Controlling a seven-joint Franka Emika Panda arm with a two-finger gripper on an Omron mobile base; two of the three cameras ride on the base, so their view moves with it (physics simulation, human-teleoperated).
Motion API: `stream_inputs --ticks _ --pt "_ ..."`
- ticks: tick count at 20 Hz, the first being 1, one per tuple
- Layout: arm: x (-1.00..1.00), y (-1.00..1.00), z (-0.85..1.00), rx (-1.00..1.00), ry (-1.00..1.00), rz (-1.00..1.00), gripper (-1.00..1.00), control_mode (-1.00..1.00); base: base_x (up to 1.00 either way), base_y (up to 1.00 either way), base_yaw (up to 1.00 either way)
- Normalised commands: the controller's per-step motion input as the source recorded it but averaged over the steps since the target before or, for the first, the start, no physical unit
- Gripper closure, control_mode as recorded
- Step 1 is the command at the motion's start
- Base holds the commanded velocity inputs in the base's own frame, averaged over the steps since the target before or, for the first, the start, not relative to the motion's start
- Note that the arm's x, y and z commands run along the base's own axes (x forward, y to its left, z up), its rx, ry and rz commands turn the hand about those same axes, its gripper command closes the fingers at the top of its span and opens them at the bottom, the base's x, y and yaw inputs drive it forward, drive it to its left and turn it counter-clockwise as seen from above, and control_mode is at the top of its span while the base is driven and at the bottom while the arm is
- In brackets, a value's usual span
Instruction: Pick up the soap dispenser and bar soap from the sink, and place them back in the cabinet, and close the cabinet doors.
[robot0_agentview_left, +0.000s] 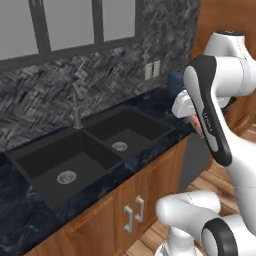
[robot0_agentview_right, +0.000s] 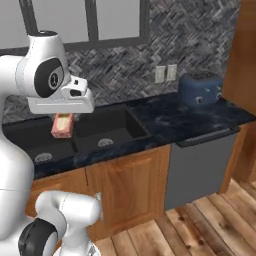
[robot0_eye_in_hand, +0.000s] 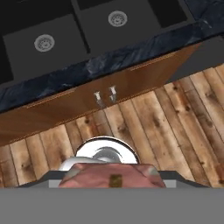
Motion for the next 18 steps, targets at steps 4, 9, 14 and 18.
stream_inputs --ticks 4,9,14,18 --pt "0.0 0.0 0.0 0.0 0.0 0.0 1.0 1.0 -0.01 -0.29 -0.75" --pt "0.0 0.0 0.0 0.0 0.0 0.0 1.0 1.0 0.0 -0.3 -0.78" --pt "0.0 0.0 0.0 0.0 0.0 0.0 1.0 1.0 0.0 -0.3 -0.77" --pt "0.0 0.0 0.0 0.0 0.0 0.0 1.0 1.0 0.0 -0.35 -0.77"
